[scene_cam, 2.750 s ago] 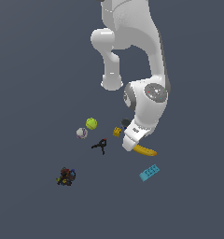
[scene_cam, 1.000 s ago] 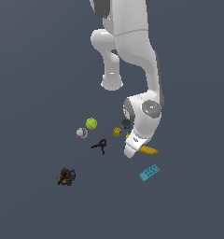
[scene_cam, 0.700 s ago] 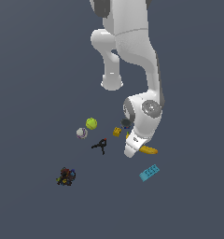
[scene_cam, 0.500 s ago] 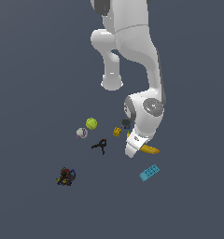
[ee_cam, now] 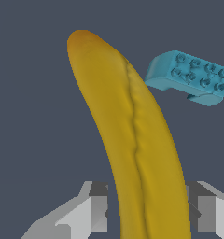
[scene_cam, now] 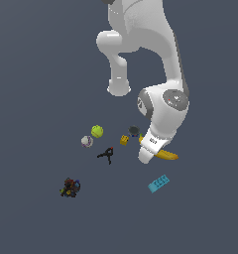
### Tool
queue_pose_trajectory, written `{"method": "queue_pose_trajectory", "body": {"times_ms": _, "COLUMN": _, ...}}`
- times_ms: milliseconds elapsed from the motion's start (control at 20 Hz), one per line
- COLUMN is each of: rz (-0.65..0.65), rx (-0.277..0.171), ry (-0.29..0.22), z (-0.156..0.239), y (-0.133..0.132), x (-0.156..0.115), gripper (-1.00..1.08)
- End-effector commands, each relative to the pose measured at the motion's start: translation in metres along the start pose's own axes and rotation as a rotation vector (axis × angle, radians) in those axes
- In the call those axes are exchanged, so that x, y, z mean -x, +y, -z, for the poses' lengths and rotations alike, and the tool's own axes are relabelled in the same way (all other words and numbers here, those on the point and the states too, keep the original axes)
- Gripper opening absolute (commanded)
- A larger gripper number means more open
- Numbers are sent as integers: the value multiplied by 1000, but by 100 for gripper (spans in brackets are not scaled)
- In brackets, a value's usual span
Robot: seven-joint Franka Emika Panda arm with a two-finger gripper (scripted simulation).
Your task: Pick up a designated object from a clutter of objects.
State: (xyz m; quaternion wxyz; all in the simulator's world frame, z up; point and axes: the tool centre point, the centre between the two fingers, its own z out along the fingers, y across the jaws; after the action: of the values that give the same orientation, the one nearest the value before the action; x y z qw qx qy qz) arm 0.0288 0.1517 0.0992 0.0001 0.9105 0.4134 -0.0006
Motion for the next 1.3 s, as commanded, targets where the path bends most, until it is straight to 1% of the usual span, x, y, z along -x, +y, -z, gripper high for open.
{"method": "queue_pose_trajectory", "body": {"times_ms": 0, "rz": 0, "rx": 1, "ry": 2, "z": 26, "y": 0, "x": -7, "gripper": -100}}
{"method": "queue_pose_trajectory", "body": {"times_ms": 800, "rz": 1, "rx": -1, "ry": 2, "z": 188, "y": 4, "x": -55, "gripper": -100}}
{"method": "queue_pose_trajectory", "body": {"times_ms": 1000, "rz": 1, "rx": 0, "ry": 2, "z": 217, "y": 6, "x": -65, "gripper": -100}}
{"method": "queue_pose_trajectory", "body": {"times_ms": 1250, "rz": 0, "rx": 0, "ry": 2, "z": 242, "y": 8, "x": -74, "gripper": -100}}
